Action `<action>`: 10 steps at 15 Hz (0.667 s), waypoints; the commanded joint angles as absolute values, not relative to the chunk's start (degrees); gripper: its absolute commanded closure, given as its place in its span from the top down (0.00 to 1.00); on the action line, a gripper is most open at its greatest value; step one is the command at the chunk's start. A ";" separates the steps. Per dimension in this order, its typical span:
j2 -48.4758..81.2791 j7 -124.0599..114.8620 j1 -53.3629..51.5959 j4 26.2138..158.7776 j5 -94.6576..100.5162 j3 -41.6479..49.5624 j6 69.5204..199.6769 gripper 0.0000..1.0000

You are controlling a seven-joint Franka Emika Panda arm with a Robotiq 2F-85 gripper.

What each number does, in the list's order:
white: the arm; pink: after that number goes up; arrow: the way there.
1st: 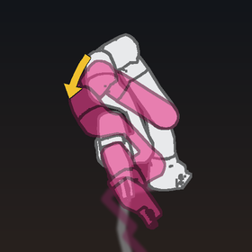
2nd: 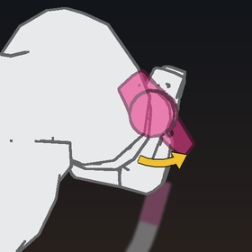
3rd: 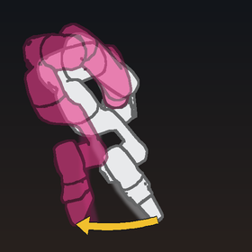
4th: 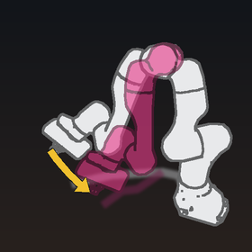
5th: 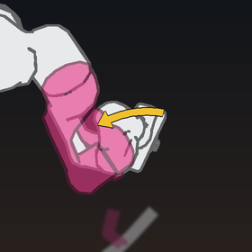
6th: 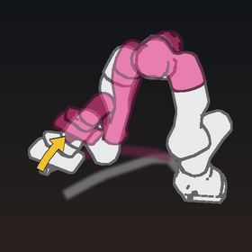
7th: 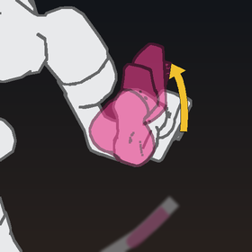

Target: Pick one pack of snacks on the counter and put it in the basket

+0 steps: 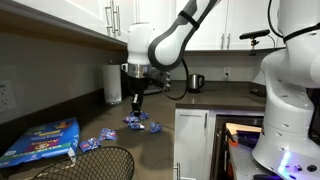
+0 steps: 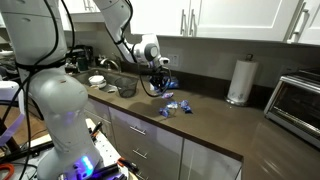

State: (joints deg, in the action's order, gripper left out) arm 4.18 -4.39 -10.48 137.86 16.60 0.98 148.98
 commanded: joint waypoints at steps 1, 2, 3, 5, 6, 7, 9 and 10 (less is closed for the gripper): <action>-0.18 -2.34 -10.80 139.16 15.69 -4.23 144.47 0.06; 0.04 -1.90 -11.22 138.59 15.45 -5.70 143.66 0.06; -0.16 -1.22 -11.56 138.28 15.16 -7.05 143.19 0.06; 0.21 0.53 -12.51 137.42 14.21 -9.42 142.61 0.06; 0.81 0.91 -13.04 136.86 14.54 -10.40 142.54 0.06; 0.79 1.60 -13.51 136.49 14.47 -11.27 142.12 0.06; 1.46 1.32 -14.58 135.31 16.41 -12.79 140.58 0.07; 1.16 1.21 -15.04 135.02 17.34 -13.42 139.33 0.07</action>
